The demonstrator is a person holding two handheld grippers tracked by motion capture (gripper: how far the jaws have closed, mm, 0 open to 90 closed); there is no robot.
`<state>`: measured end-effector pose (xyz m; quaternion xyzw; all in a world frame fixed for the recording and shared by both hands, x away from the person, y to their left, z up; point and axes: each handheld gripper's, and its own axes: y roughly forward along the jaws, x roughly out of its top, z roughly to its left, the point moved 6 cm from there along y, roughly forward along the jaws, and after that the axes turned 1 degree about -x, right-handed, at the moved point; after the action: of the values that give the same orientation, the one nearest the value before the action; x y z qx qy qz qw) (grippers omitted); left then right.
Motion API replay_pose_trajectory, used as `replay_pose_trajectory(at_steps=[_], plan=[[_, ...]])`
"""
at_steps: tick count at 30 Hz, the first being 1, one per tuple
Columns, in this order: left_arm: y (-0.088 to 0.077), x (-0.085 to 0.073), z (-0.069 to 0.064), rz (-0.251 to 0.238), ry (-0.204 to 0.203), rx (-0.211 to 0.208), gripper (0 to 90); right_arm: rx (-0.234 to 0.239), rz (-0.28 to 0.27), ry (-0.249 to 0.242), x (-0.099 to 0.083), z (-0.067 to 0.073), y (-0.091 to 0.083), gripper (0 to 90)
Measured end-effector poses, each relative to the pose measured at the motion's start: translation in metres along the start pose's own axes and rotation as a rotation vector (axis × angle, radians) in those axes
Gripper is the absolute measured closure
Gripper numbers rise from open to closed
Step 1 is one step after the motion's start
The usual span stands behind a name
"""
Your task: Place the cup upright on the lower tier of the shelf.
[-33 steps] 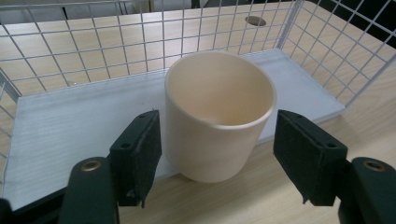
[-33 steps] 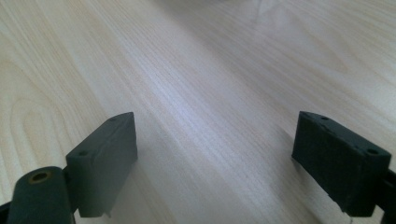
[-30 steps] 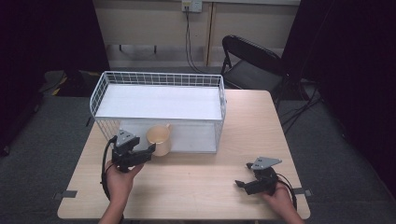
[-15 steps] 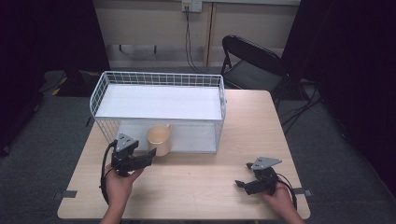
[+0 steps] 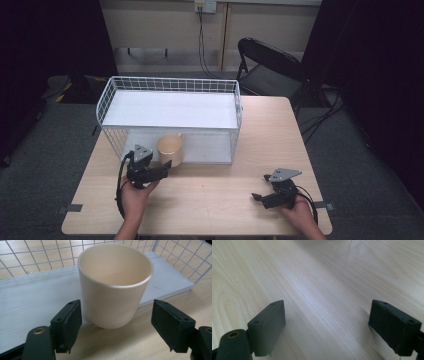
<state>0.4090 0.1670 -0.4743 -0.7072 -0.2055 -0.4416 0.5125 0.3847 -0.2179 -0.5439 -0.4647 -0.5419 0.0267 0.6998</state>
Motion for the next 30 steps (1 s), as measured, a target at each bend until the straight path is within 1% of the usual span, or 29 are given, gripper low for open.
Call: replay_pose_trajectory(at_steps=[1, 3, 4, 6, 8, 10, 11, 12, 14, 21, 22, 24, 30], plan=[[0.000, 0.000, 0.000, 0.000, 0.000, 0.000, 25.0, 0.000, 0.000, 0.000, 0.000, 0.000, 0.000, 13.2], [0.007, 0.001, -0.002, 0.003, -0.008, 0.008, 25.4, 0.000, 0.000, 0.000, 0.000, 0.000, 0.000, 13.2], [0.008, 0.001, -0.001, 0.008, -0.004, 0.007, 25.7, -0.001, 0.000, 0.000, 0.000, 0.000, 0.000, 13.2], [0.012, 0.001, -0.002, 0.007, -0.015, 0.011, 25.7, -0.001, 0.000, 0.000, 0.000, 0.000, 0.000, 13.2], [0.014, 0.001, -0.002, 0.009, -0.011, 0.018, 26.0, -0.002, 0.000, 0.000, 0.000, 0.000, 0.000, 13.2], [0.015, 0.002, -0.002, 0.007, -0.013, 0.019, 26.6, -0.002, 0.000, 0.000, 0.000, 0.000, 0.000, 13.2], [0.016, 0.002, -0.002, 0.008, -0.009, 0.028, 27.0, -0.002, 0.000, 0.000, 0.000, 0.000, 0.000, 13.1], [0.017, 0.002, -0.001, 0.009, -0.015, 0.030, 27.1, -0.002, 0.000, 0.000, 0.000, 0.000, 0.000, 13.2], [0.018, 0.003, 0.000, 0.009, -0.025, 0.026, 26.6, -0.002, 0.000, 0.000, 0.000, 0.000, 0.000, 13.2], [0.022, 0.003, 0.000, 0.014, -0.032, 0.036, 28.5, -0.002, 0.000, 0.000, 0.000, 0.000, 0.000, 13.2], [0.023, 0.004, 0.000, 0.013, -0.039, 0.035, 29.8, -0.002, 0.000, 0.000, 0.000, 0.000, 0.000, 13.2], [0.024, 0.004, 0.001, 0.014, -0.038, 0.039, 32.3, -0.002, 0.000, 0.000, 0.000, 0.000, 0.000, 13.2], [0.025, 0.004, 0.003, 0.017, -0.047, 0.039, 35.5, -0.002, 0.000, 0.000, 0.000, 0.000, 0.000, 13.1]])
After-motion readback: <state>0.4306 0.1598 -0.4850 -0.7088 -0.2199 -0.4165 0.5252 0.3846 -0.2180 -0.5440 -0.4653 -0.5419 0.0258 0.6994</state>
